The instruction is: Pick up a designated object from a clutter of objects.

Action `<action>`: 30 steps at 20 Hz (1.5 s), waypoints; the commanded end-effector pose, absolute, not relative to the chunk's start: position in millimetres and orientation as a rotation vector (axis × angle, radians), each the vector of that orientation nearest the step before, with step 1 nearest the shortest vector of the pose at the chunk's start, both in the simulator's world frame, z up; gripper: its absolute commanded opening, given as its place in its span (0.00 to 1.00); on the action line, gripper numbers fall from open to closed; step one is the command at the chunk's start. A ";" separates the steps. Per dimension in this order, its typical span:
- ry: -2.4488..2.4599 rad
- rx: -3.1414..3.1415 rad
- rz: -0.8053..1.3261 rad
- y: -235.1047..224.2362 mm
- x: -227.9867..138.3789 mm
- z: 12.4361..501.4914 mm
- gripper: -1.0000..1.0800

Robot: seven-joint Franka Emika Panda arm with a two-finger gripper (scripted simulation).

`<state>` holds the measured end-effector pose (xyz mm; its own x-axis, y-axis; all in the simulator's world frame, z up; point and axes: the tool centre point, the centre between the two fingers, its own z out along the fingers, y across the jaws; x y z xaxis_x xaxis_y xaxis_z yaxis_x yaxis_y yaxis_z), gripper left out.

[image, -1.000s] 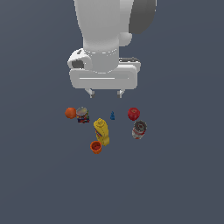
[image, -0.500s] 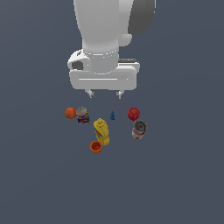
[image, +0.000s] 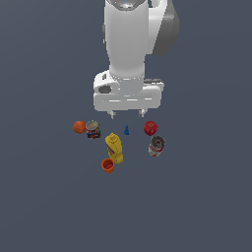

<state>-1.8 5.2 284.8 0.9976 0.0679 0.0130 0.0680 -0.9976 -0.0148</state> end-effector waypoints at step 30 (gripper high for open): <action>-1.136 -2.929 0.000 137.0 -132.5 96.9 0.96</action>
